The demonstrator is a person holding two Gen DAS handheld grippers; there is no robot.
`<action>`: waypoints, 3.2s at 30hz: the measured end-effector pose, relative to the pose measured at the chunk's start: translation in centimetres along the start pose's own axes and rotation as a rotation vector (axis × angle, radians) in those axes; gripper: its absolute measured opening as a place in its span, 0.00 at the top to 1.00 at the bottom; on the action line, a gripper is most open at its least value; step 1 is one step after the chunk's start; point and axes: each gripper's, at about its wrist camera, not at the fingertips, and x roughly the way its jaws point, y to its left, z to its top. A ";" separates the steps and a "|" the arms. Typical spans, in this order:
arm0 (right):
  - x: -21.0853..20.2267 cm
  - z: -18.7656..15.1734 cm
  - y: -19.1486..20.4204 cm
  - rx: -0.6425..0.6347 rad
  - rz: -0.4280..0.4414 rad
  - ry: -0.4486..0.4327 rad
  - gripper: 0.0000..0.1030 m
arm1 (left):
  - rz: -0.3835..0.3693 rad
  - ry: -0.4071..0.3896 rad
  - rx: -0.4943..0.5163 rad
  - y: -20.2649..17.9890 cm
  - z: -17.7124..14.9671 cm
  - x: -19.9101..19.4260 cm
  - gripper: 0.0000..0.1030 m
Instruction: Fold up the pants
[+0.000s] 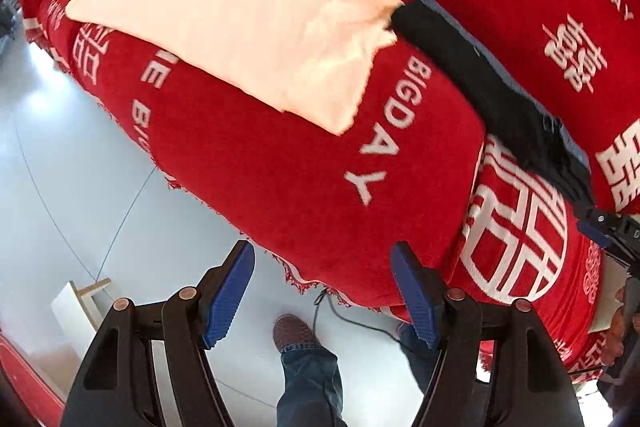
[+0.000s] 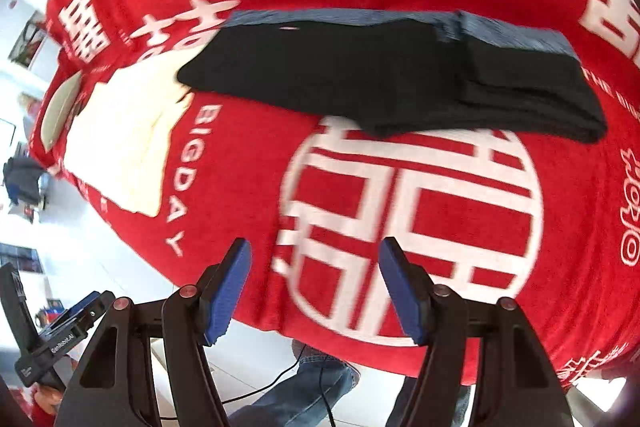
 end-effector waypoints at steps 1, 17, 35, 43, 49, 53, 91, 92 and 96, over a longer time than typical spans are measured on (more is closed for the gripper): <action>0.0 0.0 0.8 -0.010 0.003 0.000 0.32 | -0.001 -0.006 0.000 0.3 0.2 -0.2 0.30; 4.5 6.8 -2.1 -0.034 -0.089 0.031 0.28 | -0.166 0.089 -0.004 -9.4 11.1 6.8 0.30; 10.8 13.1 -8.2 -0.190 -0.256 0.043 0.21 | -0.326 0.102 -0.203 -14.0 21.6 18.3 0.30; 10.2 13.5 -8.9 -0.124 -0.196 0.036 0.20 | -0.425 0.058 -0.306 -13.0 21.8 19.7 0.22; 10.0 13.2 -9.4 -0.133 -0.192 0.028 0.20 | -0.315 0.024 -0.279 -14.9 22.3 19.4 0.35; 9.2 13.9 -10.2 -0.092 -0.159 0.032 0.27 | -0.220 0.013 -0.226 -15.4 22.6 18.7 0.72; 18.0 30.1 13.5 -0.516 0.211 0.653 0.82 | 0.236 -0.259 0.453 -27.7 19.2 14.8 0.76; 17.4 30.1 12.9 -0.501 0.233 0.630 0.82 | 0.231 -0.266 0.459 -28.0 19.0 14.4 0.76; 14.5 30.1 10.3 -0.435 0.325 0.533 0.82 | 0.205 -0.304 0.507 -29.3 18.3 12.7 0.76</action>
